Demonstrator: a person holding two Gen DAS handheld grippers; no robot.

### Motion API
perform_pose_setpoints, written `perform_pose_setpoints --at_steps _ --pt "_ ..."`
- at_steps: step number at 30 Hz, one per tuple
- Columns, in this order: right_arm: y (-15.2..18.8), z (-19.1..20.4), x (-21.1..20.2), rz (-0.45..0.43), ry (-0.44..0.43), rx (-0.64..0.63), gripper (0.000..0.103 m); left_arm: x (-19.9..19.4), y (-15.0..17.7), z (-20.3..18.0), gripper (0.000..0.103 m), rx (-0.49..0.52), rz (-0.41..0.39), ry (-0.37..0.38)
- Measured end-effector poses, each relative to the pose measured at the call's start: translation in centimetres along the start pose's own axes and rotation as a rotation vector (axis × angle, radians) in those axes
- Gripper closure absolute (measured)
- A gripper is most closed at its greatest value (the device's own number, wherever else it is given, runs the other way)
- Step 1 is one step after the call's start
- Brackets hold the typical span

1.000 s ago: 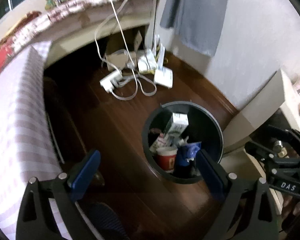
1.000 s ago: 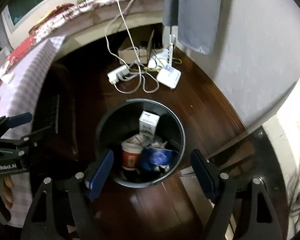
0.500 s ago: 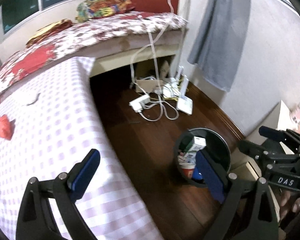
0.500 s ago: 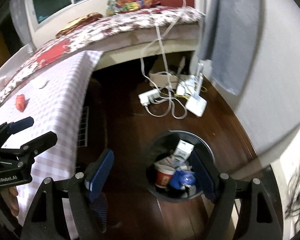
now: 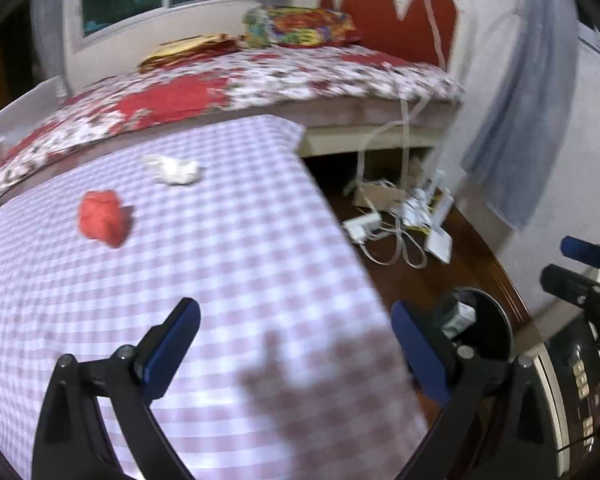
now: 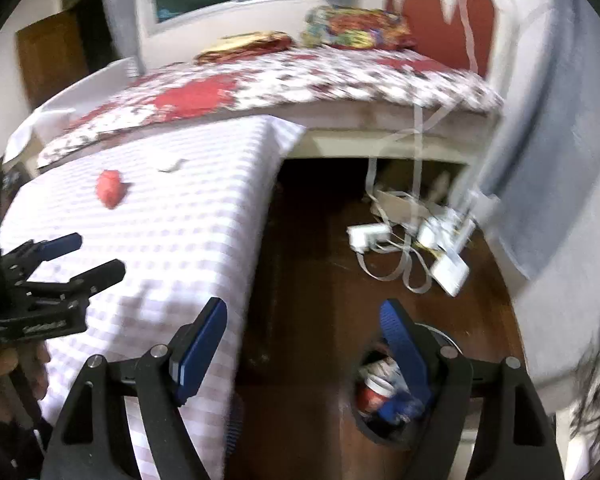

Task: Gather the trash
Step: 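Move both tools back over the table toward the red bag and tissue, then grasp the red plastic bag with the left tool while the right tool grasps the white tissue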

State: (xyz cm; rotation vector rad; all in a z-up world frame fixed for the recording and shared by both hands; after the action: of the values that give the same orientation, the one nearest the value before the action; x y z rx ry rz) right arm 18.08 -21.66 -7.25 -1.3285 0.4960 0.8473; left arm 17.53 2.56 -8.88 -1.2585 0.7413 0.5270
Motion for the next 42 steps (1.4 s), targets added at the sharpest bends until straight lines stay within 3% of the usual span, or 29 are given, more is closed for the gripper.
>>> perform_pose_setpoints --at_steps 8,17,25,27,30,42 --pt "-2.6 8.7 0.4 -0.014 -0.111 -0.178 0.022 -0.5 1.7 7.7 0.006 -0.109 0.0 -0.103" --pt "-6.2 17.0 5.1 0.013 -0.175 -0.336 0.023 2.0 2.2 16.4 0.013 -0.198 0.023 -0.191" --pt "-9.2 22.9 12.6 0.089 -0.201 -0.429 0.023 7.0 1.6 20.9 0.014 -0.247 0.08 -0.246" --pt "-9.6 24.0 14.9 0.111 -0.196 -0.436 0.025 8.2 1.5 21.4 0.014 -0.255 0.09 -0.244" --pt "-9.9 25.3 18.5 0.143 -0.184 -0.445 0.037 10.1 1.4 21.7 0.014 -0.25 0.107 -0.25" --pt "-10.9 29.3 30.5 0.248 -0.188 -0.446 0.04 16.6 0.8 25.7 0.017 -0.243 0.171 -0.272"
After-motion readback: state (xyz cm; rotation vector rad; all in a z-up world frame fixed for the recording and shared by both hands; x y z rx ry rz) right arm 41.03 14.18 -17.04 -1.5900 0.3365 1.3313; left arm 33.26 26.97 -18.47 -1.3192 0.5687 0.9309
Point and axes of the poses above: each gripper's, at about its wrist camera, not at the fingertips, and x roughly the way its jaws point, z to its left, y to its underside, the point moved 6 cm from there along x, roughly the way its jaws point, and after that the axes turned 15 degrees about x, right-handed, at the moved point
